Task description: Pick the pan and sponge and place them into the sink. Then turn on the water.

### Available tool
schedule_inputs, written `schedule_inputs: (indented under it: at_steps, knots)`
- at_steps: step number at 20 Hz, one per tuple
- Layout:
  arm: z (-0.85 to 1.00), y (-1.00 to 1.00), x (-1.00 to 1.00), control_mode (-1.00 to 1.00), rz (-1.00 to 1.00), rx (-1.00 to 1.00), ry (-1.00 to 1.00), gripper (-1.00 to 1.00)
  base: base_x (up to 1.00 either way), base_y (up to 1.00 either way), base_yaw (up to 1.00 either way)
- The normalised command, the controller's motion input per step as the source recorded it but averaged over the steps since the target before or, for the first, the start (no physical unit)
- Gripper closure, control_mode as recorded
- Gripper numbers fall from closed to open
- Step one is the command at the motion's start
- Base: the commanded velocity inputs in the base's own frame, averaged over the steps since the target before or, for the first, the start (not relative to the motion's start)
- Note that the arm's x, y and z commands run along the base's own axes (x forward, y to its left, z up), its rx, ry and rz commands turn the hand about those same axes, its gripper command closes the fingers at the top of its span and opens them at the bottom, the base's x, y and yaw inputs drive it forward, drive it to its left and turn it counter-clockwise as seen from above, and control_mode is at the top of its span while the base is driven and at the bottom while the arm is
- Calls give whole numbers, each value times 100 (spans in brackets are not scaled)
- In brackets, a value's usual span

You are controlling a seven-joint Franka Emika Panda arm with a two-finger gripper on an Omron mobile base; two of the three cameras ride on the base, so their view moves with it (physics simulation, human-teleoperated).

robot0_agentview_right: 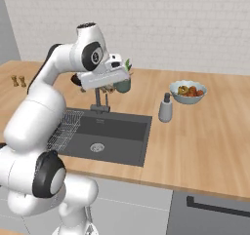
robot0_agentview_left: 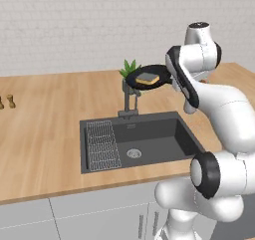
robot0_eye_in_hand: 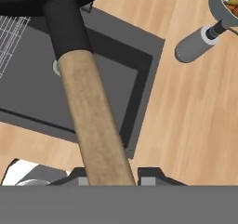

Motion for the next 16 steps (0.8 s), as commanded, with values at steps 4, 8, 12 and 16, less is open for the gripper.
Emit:
schedule_inputs:
  at_steps: [4, 8, 12, 16]
  knots:
    - [23, -100, -3, -100, 7, 1, 0, 100, 0, 0, 0]
    - [0, -94, -36, -100, 13, 5, 0, 100, 0, 0, 0]
    - [-13, -39, -67, -100, 19, 10, 0, 100, 0, 0, 0]
    - [-33, 2, -42, -100, 21, 13, 0, 100, 0, 0, 0]
